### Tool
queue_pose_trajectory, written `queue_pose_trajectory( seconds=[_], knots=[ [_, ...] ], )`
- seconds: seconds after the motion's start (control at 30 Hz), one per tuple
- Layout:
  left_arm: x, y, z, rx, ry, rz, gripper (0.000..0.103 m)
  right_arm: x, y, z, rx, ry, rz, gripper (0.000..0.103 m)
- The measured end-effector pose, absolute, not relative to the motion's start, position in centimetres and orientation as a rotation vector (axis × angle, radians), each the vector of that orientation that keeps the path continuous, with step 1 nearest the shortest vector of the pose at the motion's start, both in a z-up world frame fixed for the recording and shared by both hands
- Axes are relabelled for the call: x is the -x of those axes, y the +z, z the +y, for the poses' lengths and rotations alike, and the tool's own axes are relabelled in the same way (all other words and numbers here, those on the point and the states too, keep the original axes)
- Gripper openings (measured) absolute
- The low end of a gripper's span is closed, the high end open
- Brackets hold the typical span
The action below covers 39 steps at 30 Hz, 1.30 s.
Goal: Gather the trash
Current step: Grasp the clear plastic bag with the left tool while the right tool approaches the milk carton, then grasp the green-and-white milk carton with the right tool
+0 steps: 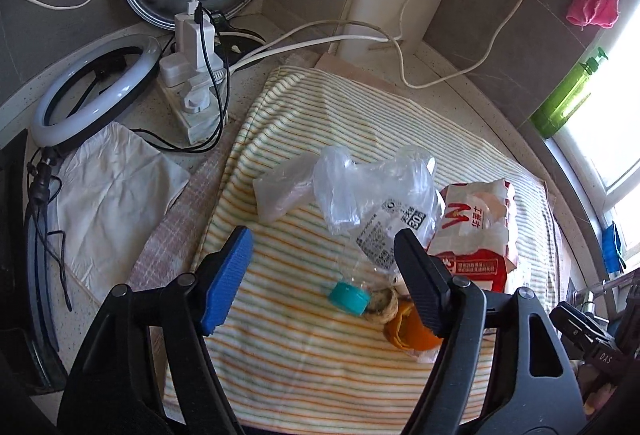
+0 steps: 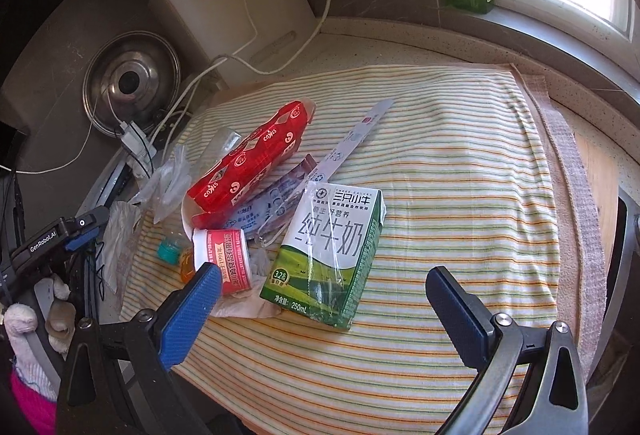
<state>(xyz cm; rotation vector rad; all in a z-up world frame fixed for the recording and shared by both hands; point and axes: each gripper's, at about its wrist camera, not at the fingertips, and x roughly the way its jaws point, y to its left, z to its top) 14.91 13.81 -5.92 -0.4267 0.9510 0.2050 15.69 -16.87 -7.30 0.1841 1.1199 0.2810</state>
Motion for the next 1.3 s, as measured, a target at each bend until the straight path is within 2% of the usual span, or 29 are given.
queue_pose_trajectory(
  seconds=[0.4, 0.47, 0.57, 0.7, 0.73, 0.93, 1.0, 1.3],
  knots=[
    [-20.7, -9.2, 14.9, 0.487, 0.203, 1.083, 0.069, -18.1, -9.8, -15.3, -0.181, 0.247, 1.205, 0.103],
    [-21.4, -9.7, 14.7, 0.474, 0.209, 1.106, 0.063, -18.3, -10.1, -15.2, -0.185, 0.240, 1.215, 0.103],
    [-22.1, -10.4, 14.6, 0.474, 0.217, 1.130, 0.045, -18.6, -10.6, -15.0, -0.187, 0.236, 1.232, 0.103],
    [-22.5, -11.0, 14.6, 0.483, 0.213, 1.141, 0.031, -19.0, -11.0, -14.4, -0.173, 0.238, 1.249, 0.103],
    [-22.5, -11.0, 14.6, 0.489, 0.208, 1.141, 0.025, -19.1, -11.1, -14.2, -0.170, 0.239, 1.253, 0.103],
    [-22.3, -11.1, 14.7, 0.484, 0.222, 1.126, 0.008, -19.8, -11.9, -13.5, -0.129, 0.219, 1.280, 0.103],
    [-22.1, -11.0, 14.9, 0.492, 0.228, 1.116, 0.007, -20.1, -12.2, -13.5, -0.119, 0.210, 1.297, 0.103],
    [-20.8, -9.7, 15.3, 0.495, 0.235, 1.076, 0.004, -20.3, -13.1, -15.0, -0.194, 0.223, 1.346, 0.078]
  ],
)
